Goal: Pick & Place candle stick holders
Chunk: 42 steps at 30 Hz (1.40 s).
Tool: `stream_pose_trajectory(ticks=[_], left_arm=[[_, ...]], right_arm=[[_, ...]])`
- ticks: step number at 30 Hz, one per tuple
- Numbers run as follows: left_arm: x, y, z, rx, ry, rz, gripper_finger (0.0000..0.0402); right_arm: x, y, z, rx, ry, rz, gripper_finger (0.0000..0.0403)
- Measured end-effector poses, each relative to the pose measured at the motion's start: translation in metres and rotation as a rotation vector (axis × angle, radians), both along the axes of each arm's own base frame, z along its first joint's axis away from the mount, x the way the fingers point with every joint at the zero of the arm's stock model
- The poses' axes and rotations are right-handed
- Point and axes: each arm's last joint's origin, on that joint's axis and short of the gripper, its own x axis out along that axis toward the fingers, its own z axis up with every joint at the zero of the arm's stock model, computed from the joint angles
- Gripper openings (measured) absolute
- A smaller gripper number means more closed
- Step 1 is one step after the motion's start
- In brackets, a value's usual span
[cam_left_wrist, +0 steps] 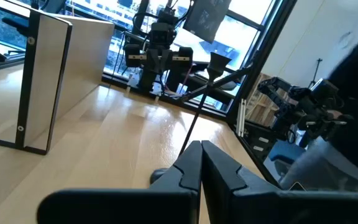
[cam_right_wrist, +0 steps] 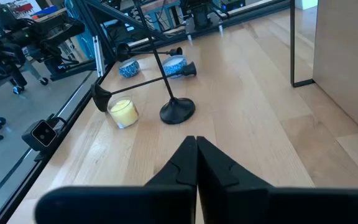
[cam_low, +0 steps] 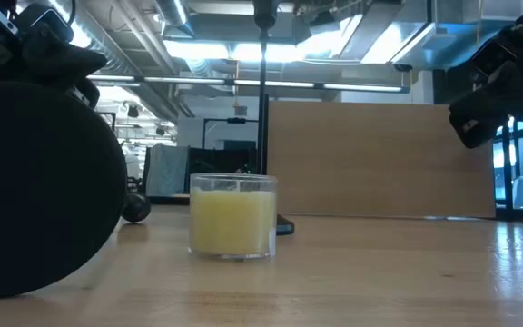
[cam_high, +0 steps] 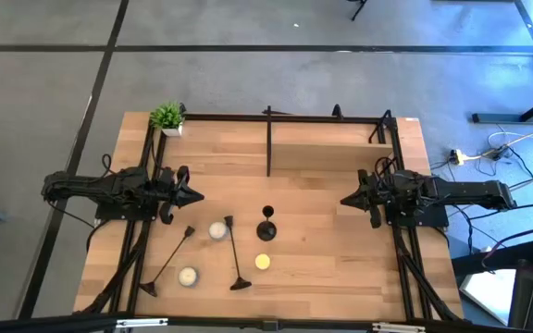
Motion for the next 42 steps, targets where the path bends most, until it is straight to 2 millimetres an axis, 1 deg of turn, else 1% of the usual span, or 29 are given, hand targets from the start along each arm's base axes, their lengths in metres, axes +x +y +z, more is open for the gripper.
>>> stream_pose_trajectory(ticks=[4, 9, 16, 18, 19, 22, 25, 27, 30, 33, 37, 39, 40, 42], left_arm=[[0.0, 0.0, 0.0, 0.0, 0.0, 0.0, 0.0001], [0.0, 0.0, 0.0, 0.0, 0.0, 0.0, 0.0001], [0.0, 0.0, 0.0, 0.0, 0.0, 0.0, 0.0001], [0.0, 0.0, 0.0, 0.0, 0.001, 0.0, 0.0001], [0.0, 0.0, 0.0, 0.0, 0.0, 0.0, 0.0001], [0.0, 0.0, 0.0, 0.003, 0.0, 0.001, 0.0001], [0.0, 0.002, 0.002, 0.033, -0.023, 0.055, 0.0001], [-0.001, 0.005, 0.011, -0.029, -0.113, 0.157, 0.0001], [-0.006, 0.011, 0.027, -0.203, -0.295, 0.365, 0.0001], [-0.014, 0.017, 0.04, -0.344, -0.463, 0.542, 0.0001], [-0.029, 0.025, 0.053, -0.539, -0.681, 0.793, 0.0001], [-0.037, 0.027, 0.059, -0.698, -0.807, 0.839, 0.0001], [-0.041, 0.027, 0.061, -0.781, -0.871, 0.824, 0.0001], [-0.045, 0.028, 0.064, -0.893, -0.95, 0.791, 0.0001]], right_arm=[[0.0, 0.0, 0.0, 0.0, 0.0, 0.0, 0.0], [0.0, -0.001, 0.0, -0.111, -0.014, -0.018, 0.0], [0.0, -0.001, 0.0, -0.113, -0.016, -0.023, 0.0], [0.001, -0.002, 0.004, -0.102, -0.054, -0.044, 0.0], [0.002, -0.002, 0.008, -0.058, -0.091, -0.067, 0.0], [0.004, -0.002, 0.025, 0.195, -0.243, -0.108, 0.0], [0.001, -0.005, 0.05, 0.338, -0.493, -0.169, 0.0], [-0.005, -0.007, 0.066, 0.406, -0.671, -0.189, 0.0], [-0.016, -0.008, 0.084, 0.442, -0.894, -0.192, 0.0], [-0.026, -0.009, 0.095, 0.387, -1.049, -0.203, 0.0], [-0.035, -0.009, 0.102, 0.307, -1.169, -0.22, 0.0], [-0.036, -0.009, 0.103, 0.291, -1.192, -0.226, 0.0], [-0.038, -0.009, 0.104, 0.289, -1.21, -0.225, 0.0], [-0.039, -0.009, 0.105, 0.287, -1.226, -0.225, 0.0]])
